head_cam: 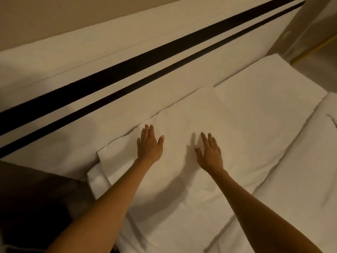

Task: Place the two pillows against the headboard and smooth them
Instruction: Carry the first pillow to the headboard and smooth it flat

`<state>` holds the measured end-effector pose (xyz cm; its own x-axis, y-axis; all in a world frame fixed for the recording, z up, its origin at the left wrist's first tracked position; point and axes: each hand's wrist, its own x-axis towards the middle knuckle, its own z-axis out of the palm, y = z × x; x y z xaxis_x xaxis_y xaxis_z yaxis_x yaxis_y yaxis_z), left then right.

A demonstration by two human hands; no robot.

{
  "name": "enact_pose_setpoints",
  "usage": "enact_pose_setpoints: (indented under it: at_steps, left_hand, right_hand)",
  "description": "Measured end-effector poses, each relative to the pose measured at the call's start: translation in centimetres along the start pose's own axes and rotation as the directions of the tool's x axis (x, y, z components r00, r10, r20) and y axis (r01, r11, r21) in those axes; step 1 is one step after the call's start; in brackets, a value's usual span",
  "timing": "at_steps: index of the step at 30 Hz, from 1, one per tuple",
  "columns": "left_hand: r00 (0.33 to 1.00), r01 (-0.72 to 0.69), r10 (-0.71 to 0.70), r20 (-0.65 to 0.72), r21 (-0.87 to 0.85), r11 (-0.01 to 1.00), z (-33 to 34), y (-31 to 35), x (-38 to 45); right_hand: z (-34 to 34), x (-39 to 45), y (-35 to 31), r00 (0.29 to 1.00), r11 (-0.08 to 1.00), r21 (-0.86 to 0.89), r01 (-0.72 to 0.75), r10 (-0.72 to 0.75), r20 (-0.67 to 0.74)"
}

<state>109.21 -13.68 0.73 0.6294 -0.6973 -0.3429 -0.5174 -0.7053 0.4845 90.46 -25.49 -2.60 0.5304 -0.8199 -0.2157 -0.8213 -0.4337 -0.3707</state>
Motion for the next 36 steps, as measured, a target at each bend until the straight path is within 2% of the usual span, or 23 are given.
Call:
enact_pose_setpoints:
  at_steps: [2, 5, 8, 11, 13, 18, 22, 24, 26, 27, 28, 30, 33, 36]
  left_hand:
    - [0.997, 0.040, -0.041, -0.067, -0.017, 0.999, 1.5, 0.1, -0.3]
    - [0.995, 0.080, -0.080, -0.054, -0.010, 0.997, 4.4, 0.0, 0.9]
    - [0.996, 0.057, -0.054, -0.068, 0.049, 0.997, 7.2, -0.4, 2.8]
    - [0.979, 0.080, -0.050, -0.196, 0.145, 0.986, 9.2, -1.5, 3.9]
    - [0.968, 0.120, -0.072, -0.241, 0.194, 0.974, 9.9, -2.6, 4.4]
    - [0.953, 0.220, -0.165, -0.255, 0.205, 0.954, 9.5, -5.2, 6.0]
    - [0.933, 0.283, -0.213, -0.289, 0.227, 0.932, 8.5, -7.6, 5.6]
    - [0.901, 0.375, -0.301, -0.314, 0.212, 0.902, 7.8, -9.3, 4.2]
    - [0.823, 0.537, -0.480, -0.303, 0.142, 0.831, 6.7, -10.3, 2.6]
    - [0.790, 0.588, -0.530, -0.307, 0.135, 0.798, 6.0, -10.3, 2.1]
    - [0.784, 0.589, -0.519, -0.341, 0.144, 0.795, 5.6, -10.0, 1.7]
    - [0.824, 0.457, -0.361, -0.437, 0.135, 0.879, 5.7, -7.5, 1.6]
    - [0.867, 0.206, -0.142, -0.478, 0.084, 0.975, 8.0, -1.5, 1.5]
    - [0.902, 0.131, -0.097, -0.421, 0.051, 0.990, 10.8, 3.1, 1.4]
  right_hand:
    - [-0.5, 3.3, -1.1, 0.991, 0.989, -0.063, 0.132, -0.133, -0.002]
    - [0.2, 7.9, -2.6, 0.961, 0.954, -0.118, 0.276, -0.277, 0.004]
    - [2.4, 11.0, -3.9, 0.927, 0.919, -0.118, 0.375, -0.375, 0.027]
    - [5.3, 12.4, -4.5, 0.884, 0.874, -0.137, 0.467, -0.460, 0.082]
    - [6.7, 13.3, -3.7, 0.881, 0.868, -0.151, 0.473, -0.463, 0.099]
    - [6.3, 17.7, -0.6, 0.923, 0.899, -0.221, 0.378, -0.384, 0.019]
    - [3.9, 21.3, 3.0, 0.958, 0.914, -0.294, 0.280, -0.286, 0.023]
    - [1.7, 22.8, 6.4, 0.992, 0.938, -0.323, 0.128, -0.120, 0.043]
    - [-1.2, 23.8, 9.8, 0.995, 0.931, -0.354, -0.087, 0.095, 0.005]
    - [-2.5, 23.9, 10.8, 0.989, 0.913, -0.380, -0.148, 0.145, -0.037]
    - [-3.6, 24.0, 11.1, 0.987, 0.904, -0.398, -0.158, 0.136, -0.082]
    - [-4.6, 23.3, 9.4, 0.992, 0.931, -0.364, -0.026, -0.022, -0.127]
    - [-3.3, 19.9, 3.3, 0.952, 0.933, -0.227, 0.279, -0.300, -0.061]
    - [0.0, 15.1, -0.8, 0.867, 0.856, -0.153, 0.494, -0.499, 0.007]
